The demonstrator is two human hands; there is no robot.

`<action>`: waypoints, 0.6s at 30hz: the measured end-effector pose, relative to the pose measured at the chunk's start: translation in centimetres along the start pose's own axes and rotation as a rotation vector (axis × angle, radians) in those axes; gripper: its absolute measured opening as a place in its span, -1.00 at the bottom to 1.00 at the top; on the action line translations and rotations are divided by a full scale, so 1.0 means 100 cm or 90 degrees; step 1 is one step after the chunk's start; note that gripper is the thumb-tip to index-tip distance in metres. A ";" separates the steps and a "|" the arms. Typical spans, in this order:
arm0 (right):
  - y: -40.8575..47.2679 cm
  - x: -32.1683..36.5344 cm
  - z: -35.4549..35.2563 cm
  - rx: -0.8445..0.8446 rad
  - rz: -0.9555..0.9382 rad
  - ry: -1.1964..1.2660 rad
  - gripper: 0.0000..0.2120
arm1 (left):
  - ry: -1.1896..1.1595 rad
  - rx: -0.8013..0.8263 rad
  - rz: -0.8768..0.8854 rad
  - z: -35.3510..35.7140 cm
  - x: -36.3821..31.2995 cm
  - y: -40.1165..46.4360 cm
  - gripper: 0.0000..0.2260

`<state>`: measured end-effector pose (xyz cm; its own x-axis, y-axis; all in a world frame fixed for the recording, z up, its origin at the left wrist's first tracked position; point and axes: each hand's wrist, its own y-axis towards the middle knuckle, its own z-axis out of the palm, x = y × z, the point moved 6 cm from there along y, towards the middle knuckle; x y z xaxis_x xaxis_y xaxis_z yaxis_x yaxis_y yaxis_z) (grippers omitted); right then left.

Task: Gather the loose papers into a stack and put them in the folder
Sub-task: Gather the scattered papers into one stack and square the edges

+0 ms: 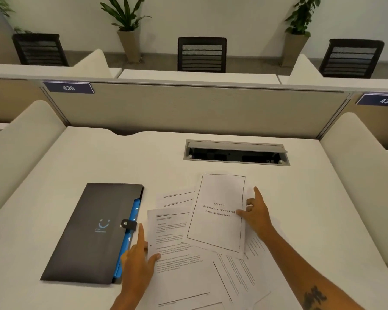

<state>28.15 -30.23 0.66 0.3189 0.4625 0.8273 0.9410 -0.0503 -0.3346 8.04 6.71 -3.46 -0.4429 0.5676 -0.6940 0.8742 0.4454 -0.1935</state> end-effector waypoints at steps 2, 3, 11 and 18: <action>-0.011 -0.005 0.003 -0.001 0.012 0.034 -0.01 | -0.018 -0.016 -0.027 -0.002 0.005 -0.005 -0.14; -0.016 -0.008 0.005 -0.001 0.014 0.047 -0.03 | -0.051 -0.002 -0.041 -0.002 0.006 -0.007 -0.21; -0.066 -0.027 0.045 0.057 0.003 0.029 -0.06 | -0.116 -0.005 -0.105 0.000 0.013 -0.016 -0.71; -0.097 -0.032 0.088 0.124 -0.028 -0.023 -0.04 | -0.187 -0.008 -0.184 0.005 0.021 -0.016 -0.89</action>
<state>17.00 -23.42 -2.67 0.2704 0.4924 0.8273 0.9132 0.1409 -0.3824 5.79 6.80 -4.94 -0.5926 0.1972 -0.7810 0.7187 0.5672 -0.4022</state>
